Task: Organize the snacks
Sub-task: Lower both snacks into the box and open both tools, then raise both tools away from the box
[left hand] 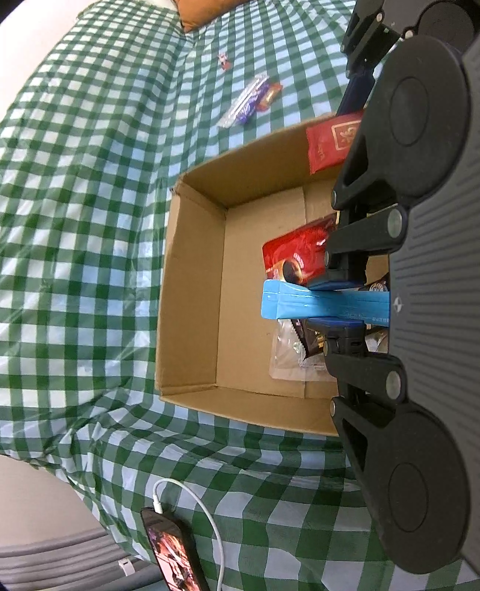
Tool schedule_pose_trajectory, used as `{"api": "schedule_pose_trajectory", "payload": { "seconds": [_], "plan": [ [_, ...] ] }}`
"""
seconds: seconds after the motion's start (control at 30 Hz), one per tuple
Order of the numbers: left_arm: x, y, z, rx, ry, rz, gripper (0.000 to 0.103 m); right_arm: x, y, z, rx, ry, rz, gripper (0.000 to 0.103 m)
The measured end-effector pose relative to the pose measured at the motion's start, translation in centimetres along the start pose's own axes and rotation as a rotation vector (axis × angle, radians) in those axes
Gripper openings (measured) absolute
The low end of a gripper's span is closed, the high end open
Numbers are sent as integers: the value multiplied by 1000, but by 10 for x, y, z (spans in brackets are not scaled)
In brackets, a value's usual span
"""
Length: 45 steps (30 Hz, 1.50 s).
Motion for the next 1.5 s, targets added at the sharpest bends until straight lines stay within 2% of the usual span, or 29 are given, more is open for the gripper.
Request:
{"api": "schedule_pose_trajectory", "payload": {
  "seconds": [0.27, 0.3, 0.37, 0.4, 0.43, 0.47, 0.53, 0.6, 0.67, 0.87, 1.17, 1.33, 1.5],
  "plan": [
    [5, -5, 26, 52, -11, 20, 18, 3, 0, 17, 0, -3, -8, 49],
    [5, -4, 28, 58, -9, 27, 24, 5, 0, 20, 6, -2, -7, 49],
    [6, -3, 28, 62, 4, 51, 55, 7, 1, 22, 25, 3, -9, 56],
    [6, -1, 25, 74, 17, 57, 89, 8, 0, 23, 26, 3, -12, 62],
    [5, -1, 20, 88, 43, 60, 102, 9, 1, 22, 18, 2, -10, 77],
    [3, 0, 12, 96, 84, 61, 103, 10, 1, 20, 6, 4, -3, 86],
    [-3, 3, -1, 103, 109, 103, 103, 9, 1, 14, 7, 6, 4, 87],
    [-14, 4, -10, 122, 76, 137, 103, 5, 2, 5, 11, -8, 12, 88],
    [-25, 4, -19, 127, 36, 128, 103, -2, 4, -6, 13, -22, 25, 89],
    [-63, -4, -60, 126, -45, 16, 103, -29, 7, -53, -3, -2, 62, 92],
    [-111, -7, -119, 176, 8, -40, 103, -67, -21, -114, -22, 60, 46, 95],
    [-130, -1, -138, 183, 31, 8, 103, -79, -32, -139, -31, 103, 12, 96],
    [-137, 1, -157, 183, 74, 4, 103, -83, -38, -157, -28, 146, -8, 97]
  ]
}}
Point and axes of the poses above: each gripper's, at about its wrist camera, not at the fingertips, and z roughly the way its jaws point, y to its right, x to its top, the point moved 3 cm from there along z, roughly the way its jaws point, and after that the axes turned 6 degrees about -z, right-handed, at the moved point
